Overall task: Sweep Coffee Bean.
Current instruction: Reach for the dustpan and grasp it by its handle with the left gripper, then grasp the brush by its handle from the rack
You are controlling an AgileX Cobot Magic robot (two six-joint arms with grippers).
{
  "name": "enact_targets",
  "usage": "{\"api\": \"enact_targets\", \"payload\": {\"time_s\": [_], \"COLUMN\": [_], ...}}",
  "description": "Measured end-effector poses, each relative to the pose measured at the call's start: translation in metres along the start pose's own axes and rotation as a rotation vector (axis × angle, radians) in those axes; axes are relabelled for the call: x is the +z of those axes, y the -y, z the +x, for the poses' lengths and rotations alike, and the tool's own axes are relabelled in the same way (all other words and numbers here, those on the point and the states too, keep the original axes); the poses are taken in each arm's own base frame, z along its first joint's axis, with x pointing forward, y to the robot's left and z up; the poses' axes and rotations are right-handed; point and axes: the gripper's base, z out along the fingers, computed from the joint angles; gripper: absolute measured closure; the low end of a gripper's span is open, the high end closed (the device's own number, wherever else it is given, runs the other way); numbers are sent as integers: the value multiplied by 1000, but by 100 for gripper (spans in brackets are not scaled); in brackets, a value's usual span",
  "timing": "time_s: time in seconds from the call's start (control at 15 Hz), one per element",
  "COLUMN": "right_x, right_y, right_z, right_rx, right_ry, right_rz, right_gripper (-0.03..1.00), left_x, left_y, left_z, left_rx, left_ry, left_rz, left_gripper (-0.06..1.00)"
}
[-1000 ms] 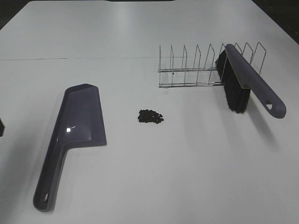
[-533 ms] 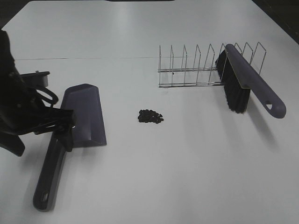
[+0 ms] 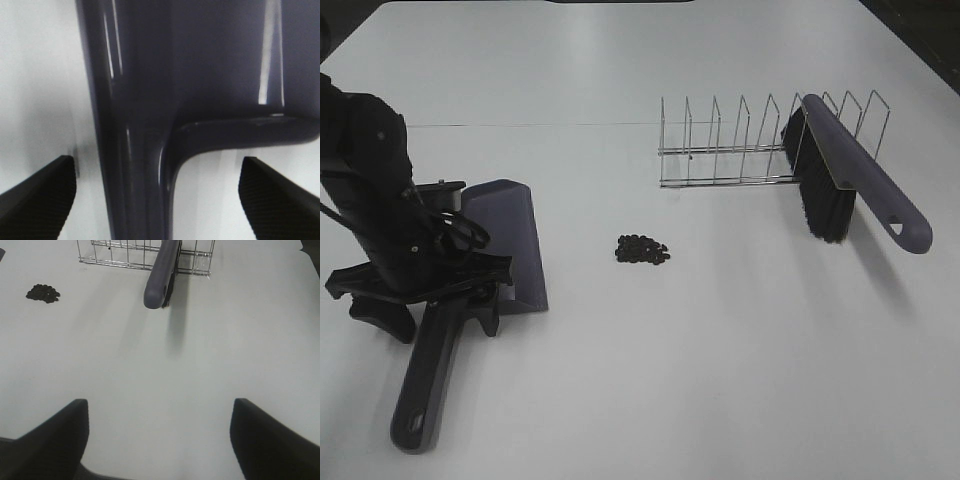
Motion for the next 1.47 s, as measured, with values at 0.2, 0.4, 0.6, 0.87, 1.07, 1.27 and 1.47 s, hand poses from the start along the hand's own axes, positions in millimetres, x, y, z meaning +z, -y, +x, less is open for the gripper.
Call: {"api": "enact_targets", "payload": {"time_s": [0.2, 0.4, 0.6, 0.87, 1.07, 1.27, 1.47], "right_x": [0, 0, 0, -1, -1, 14, 49], "right_y": [0, 0, 0, 2, 5, 10, 11], "right_z": [0, 0, 0, -5, -36, -86, -142], "right_rx": [0, 0, 22, 80, 172, 153, 139], "right_ry": [0, 0, 0, -8, -73, -183, -311], "right_rz": [0, 0, 0, 19, 50, 97, 111], "right_gripper": [28, 28, 28, 29, 31, 31, 31], "left_x": [3, 6, 6, 6, 6, 6, 6], "left_y": [-1, -4, -7, -8, -8, -8, -9], "left_z": [-2, -3, -4, -4, -5, -5, -5], "left_rx": [8, 49, 81, 154, 259, 280, 306], "left_ry": [-1, -12, -7, -1, 1, 2, 0], "left_rz": [-14, -58, -81, -96, -98, -101, -111], "left_gripper": [26, 44, 58, 58, 58, 58, 58]}}
